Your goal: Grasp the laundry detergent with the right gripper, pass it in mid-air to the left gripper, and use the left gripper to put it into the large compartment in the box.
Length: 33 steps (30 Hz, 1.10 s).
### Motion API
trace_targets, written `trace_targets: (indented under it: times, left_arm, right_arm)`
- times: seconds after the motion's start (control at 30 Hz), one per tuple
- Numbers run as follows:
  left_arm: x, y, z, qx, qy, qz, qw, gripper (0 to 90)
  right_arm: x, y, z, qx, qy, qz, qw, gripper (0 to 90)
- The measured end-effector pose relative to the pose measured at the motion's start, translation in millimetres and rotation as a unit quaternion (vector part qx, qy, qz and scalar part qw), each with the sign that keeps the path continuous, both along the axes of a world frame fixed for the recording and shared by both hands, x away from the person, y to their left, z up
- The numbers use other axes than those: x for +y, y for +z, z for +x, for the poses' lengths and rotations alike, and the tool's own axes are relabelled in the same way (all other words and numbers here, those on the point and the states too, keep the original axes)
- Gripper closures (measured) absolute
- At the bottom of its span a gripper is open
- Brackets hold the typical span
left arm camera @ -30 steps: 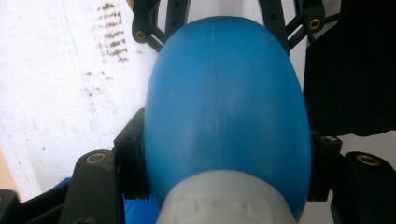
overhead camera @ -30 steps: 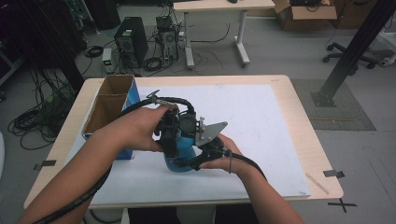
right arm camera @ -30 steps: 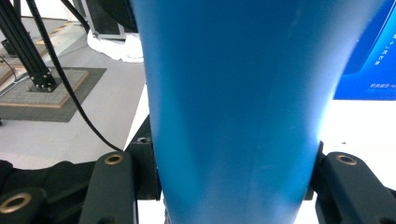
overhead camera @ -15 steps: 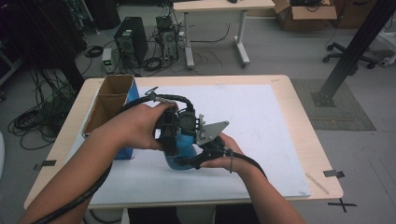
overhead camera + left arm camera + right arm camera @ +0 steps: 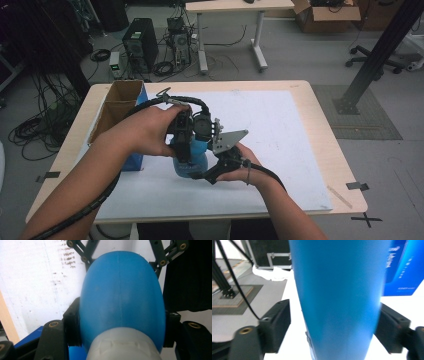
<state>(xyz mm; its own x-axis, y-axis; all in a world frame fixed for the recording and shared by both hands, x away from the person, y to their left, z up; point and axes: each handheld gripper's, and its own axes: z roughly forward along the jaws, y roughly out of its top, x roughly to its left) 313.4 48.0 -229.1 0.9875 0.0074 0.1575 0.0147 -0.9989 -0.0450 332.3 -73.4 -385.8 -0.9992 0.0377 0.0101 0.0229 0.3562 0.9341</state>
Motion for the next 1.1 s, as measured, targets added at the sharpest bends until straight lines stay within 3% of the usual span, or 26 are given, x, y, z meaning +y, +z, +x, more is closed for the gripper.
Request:
trace_targets:
  times: [0.3, 0.5, 0.7, 0.73, 0.93, 1.1]
  left_arm:
    - [-2.0, 1.8, 0.4, 0.004, 0.001, 0.004, 1.0000, 38.0]
    - [-1.4, 1.8, 1.6, 0.008, 0.008, 0.005, 0.9999, 37.9]
    - [-0.2, 5.1, 5.2, 0.012, 0.031, 0.003, 0.9995, 37.9]
    - [0.4, 6.8, 7.5, 0.014, 0.048, 0.000, 0.9987, 37.9]
    - [1.9, 15.5, 16.4, 0.012, 0.098, -0.001, 0.9951, 37.8]
    - [5.2, 26.3, 27.1, 0.008, 0.153, -0.014, 0.9881, 37.8]
  right_arm:
    - [-3.1, 3.3, -0.3, 0.009, -0.006, 0.031, 0.9994, 3.8]
    - [-8.6, 3.4, -0.6, 0.015, -0.003, 0.040, 0.9991, 0.3]
    - [-29.4, 11.3, 1.1, 0.010, -0.017, 0.039, 0.9991, 0.1]
    - [-32.6, 12.8, 1.1, 0.010, -0.017, 0.039, 0.9990, 0.1]
    - [-62.9, 27.1, 2.5, -0.002, -0.030, 0.028, 0.9992, 0.1]
    - [-83.1, 37.3, 5.2, -0.008, -0.037, 0.011, 0.9992, 0.1]
